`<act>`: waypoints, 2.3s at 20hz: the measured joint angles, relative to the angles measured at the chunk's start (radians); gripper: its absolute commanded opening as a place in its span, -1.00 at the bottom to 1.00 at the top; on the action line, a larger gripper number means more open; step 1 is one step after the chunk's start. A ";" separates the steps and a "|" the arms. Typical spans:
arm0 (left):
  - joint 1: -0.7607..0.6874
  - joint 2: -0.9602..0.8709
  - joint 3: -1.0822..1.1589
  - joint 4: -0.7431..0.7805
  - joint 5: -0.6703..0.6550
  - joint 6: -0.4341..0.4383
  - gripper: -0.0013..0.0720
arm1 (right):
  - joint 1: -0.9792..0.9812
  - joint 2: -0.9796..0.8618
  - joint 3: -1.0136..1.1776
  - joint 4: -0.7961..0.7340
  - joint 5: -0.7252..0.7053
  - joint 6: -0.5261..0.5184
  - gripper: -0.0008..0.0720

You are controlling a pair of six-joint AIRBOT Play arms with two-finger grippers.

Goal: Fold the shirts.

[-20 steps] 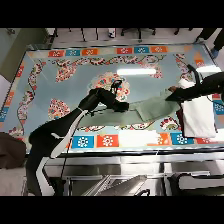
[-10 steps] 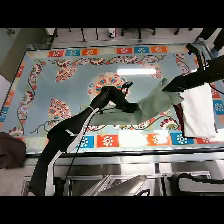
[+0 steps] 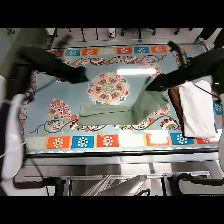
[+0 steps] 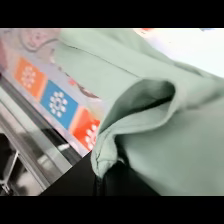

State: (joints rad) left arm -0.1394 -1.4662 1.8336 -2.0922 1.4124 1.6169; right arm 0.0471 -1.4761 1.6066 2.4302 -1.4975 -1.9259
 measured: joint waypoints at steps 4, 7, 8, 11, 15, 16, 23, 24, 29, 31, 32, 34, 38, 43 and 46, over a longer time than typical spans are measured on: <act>0.275 0.363 -0.169 0.002 -0.014 0.031 -0.93 | 0.367 -0.127 0.000 0.043 0.369 0.054 0.32; 0.455 0.577 -0.307 0.001 -0.086 0.052 -0.93 | 0.638 -0.272 0.021 0.084 0.719 0.074 0.57; 0.499 0.630 -0.351 0.001 -0.111 0.061 -0.93 | 0.685 -0.300 0.031 0.084 0.784 0.075 0.57; 0.588 0.751 -0.482 -0.003 -0.173 0.089 -0.93 | 0.694 -0.311 0.048 0.074 0.842 0.080 0.57; 0.627 0.815 -0.603 -0.006 -0.224 0.118 -0.93 | 0.502 -0.237 0.055 0.021 0.675 0.127 0.72; 0.631 0.816 -0.618 -0.006 -0.225 0.122 -0.93 | 0.444 -0.224 0.055 -0.004 0.613 0.151 0.94; 0.640 0.773 -0.653 -0.064 -0.218 0.165 -0.93 | 0.142 -0.200 -0.090 -0.116 0.360 0.257 0.94; 0.640 0.771 -0.654 -0.068 -0.215 0.166 -0.93 | 0.124 -0.211 -0.127 -0.120 0.353 0.258 0.94; 0.640 0.766 -0.656 -0.080 -0.208 0.173 -0.93 | 0.101 -0.315 -0.220 -0.089 0.350 0.228 0.94; 0.640 0.766 -0.656 -0.082 -0.208 0.173 -0.93 | 0.111 -0.361 -0.231 -0.047 0.352 0.203 0.94; 0.640 0.766 -0.656 -0.082 -0.207 0.174 -0.93 | 0.118 -0.378 -0.233 -0.014 0.356 0.196 0.94; 0.640 0.766 -0.656 -0.082 -0.204 0.175 -0.93 | 0.135 -0.403 -0.236 0.025 0.360 0.182 0.88; 0.640 0.765 -0.656 -0.082 -0.200 0.175 -0.93 | 0.171 -0.430 -0.242 0.042 0.390 0.158 -0.93; 0.640 0.765 -0.656 -0.083 -0.192 0.175 -0.93 | 0.162 -0.376 -0.196 0.077 0.396 0.129 -0.93; 0.640 0.765 -0.656 -0.083 -0.189 0.175 -0.93 | 0.083 -0.286 -0.101 0.087 0.395 0.129 -0.93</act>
State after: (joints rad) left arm 0.5003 -0.7013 1.1778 -2.1750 1.2232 1.7924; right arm 0.1303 -1.7622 1.5059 2.5175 -1.1027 -1.7966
